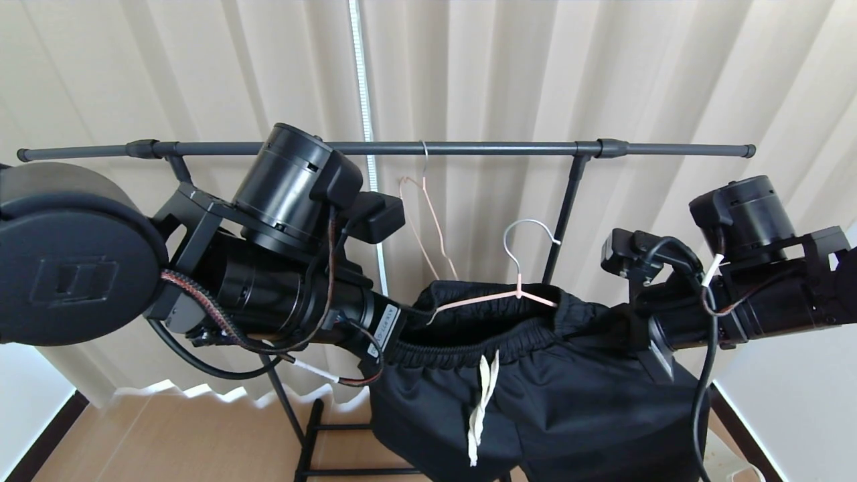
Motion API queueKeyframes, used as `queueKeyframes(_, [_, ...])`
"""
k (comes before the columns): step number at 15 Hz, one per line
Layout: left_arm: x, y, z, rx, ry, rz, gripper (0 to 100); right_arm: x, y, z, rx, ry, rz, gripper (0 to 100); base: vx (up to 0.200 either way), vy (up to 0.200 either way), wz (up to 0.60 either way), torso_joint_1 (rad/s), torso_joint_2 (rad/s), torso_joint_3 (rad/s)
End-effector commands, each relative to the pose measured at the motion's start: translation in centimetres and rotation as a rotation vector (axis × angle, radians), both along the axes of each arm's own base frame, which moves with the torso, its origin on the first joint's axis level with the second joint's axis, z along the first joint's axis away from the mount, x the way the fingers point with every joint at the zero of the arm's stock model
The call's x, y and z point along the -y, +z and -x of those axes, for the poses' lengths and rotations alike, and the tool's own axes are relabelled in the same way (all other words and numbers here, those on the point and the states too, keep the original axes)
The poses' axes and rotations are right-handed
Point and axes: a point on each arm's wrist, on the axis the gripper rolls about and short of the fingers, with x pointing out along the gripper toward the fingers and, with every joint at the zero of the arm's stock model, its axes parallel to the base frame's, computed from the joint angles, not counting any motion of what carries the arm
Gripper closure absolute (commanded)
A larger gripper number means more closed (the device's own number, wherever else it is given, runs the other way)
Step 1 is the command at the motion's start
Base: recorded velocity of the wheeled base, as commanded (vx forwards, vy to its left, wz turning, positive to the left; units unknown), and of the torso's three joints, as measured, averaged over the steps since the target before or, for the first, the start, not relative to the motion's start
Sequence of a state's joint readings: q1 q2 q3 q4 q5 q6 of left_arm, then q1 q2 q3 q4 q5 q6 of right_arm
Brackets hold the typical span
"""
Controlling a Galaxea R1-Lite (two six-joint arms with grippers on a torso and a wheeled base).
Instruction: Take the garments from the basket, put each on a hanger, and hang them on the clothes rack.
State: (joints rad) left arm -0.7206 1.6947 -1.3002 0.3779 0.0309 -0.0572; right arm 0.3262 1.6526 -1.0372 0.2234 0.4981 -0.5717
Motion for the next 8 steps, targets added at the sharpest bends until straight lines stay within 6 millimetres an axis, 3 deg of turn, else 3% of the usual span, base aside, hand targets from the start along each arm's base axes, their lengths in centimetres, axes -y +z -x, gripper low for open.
queueKeyframes(1, [0.2, -0.5, 0.1, -0.012, -0.002, -0.013, 100, 0.1, -0.4, 0.4, 0.023, 0.017, -0.028, 100, 0.000, 0.000, 0.00, 0.000, 0.00, 0.000])
queueKeyframes(3, [0.2, -0.6, -0.1, 0.014, 0.043, -0.042, 100, 0.3, -0.8, 0.5, 0.058, 0.027, -0.051, 100, 0.000, 0.000, 0.00, 0.000, 0.00, 0.000])
queueKeyframes(5, [0.3, 0.4, -0.3, 0.040, 0.089, 0.015, 100, 0.4, -0.9, 0.6, 0.071, 0.024, -0.054, 100, 0.000, 0.000, 0.00, 0.000, 0.00, 0.000])
queueKeyframes(8, [0.5, 0.0, 0.0, 0.006, 0.118, 0.034, 100, 0.5, -0.8, 0.5, 0.088, 0.020, -0.061, 100, 0.000, 0.000, 0.00, 0.000, 0.00, 0.000])
